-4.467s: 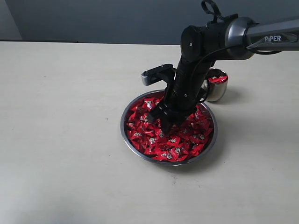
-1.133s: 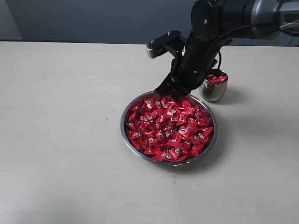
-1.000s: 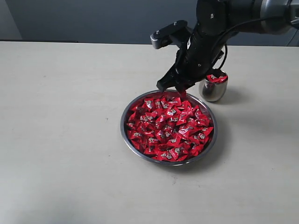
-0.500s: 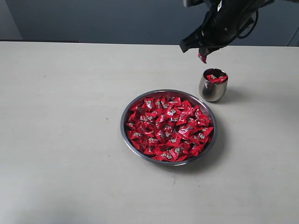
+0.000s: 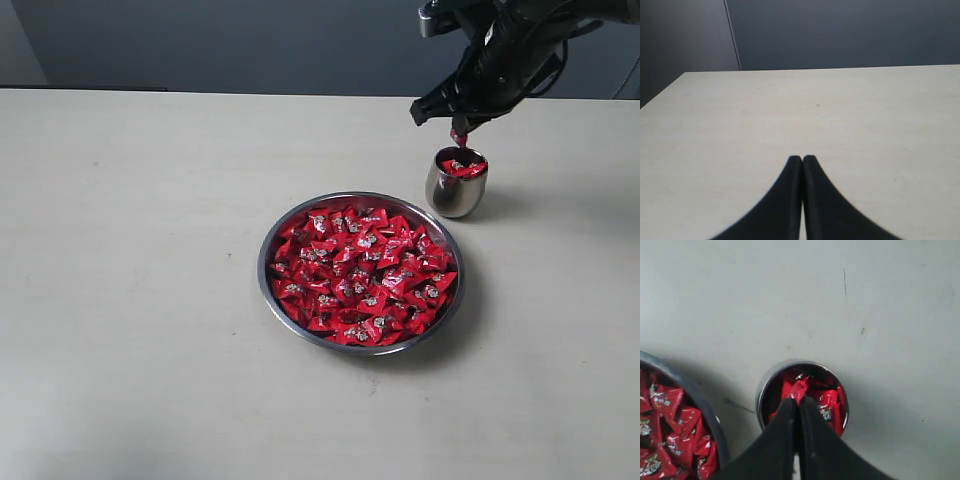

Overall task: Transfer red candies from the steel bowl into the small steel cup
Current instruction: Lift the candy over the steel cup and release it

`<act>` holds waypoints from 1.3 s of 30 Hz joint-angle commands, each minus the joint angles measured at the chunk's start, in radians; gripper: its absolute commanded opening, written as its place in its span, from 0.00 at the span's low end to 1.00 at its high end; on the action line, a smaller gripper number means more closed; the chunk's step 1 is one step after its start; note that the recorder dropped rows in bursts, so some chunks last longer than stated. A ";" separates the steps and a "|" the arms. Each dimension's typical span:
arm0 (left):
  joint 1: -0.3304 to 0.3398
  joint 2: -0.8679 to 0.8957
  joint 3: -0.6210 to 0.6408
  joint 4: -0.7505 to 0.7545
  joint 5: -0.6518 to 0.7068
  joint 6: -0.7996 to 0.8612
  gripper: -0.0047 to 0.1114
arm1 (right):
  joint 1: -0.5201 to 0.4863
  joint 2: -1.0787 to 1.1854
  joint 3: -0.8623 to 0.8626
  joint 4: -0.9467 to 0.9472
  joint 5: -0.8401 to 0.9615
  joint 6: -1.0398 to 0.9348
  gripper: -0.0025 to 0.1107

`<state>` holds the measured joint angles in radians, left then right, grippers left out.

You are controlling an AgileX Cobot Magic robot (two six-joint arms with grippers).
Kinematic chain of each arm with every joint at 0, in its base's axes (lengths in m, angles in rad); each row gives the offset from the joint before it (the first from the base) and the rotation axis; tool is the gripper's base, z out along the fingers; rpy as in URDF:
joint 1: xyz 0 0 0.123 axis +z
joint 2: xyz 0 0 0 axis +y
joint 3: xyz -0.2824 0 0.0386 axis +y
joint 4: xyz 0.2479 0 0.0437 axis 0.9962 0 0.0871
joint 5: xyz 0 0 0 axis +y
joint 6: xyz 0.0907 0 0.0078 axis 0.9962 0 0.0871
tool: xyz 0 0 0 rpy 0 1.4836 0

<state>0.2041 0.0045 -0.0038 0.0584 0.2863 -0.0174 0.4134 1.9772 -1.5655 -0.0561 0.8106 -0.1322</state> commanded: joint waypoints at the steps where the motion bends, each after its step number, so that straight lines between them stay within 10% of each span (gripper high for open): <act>1: -0.007 -0.004 0.004 0.006 -0.002 -0.003 0.04 | -0.006 0.022 -0.018 -0.014 -0.022 0.002 0.01; 28: -0.007 -0.004 0.004 0.006 -0.002 -0.003 0.04 | -0.006 0.042 -0.019 -0.070 -0.003 0.047 0.02; 35: -0.007 -0.004 0.004 0.006 -0.002 -0.003 0.04 | -0.006 0.042 -0.019 -0.068 -0.003 0.047 0.30; 39: -0.007 -0.004 0.004 0.006 -0.002 -0.003 0.04 | -0.006 0.042 -0.019 -0.068 -0.005 0.047 0.31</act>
<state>0.2041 0.0045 -0.0038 0.0584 0.2863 -0.0174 0.4134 2.0194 -1.5766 -0.1138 0.8060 -0.0871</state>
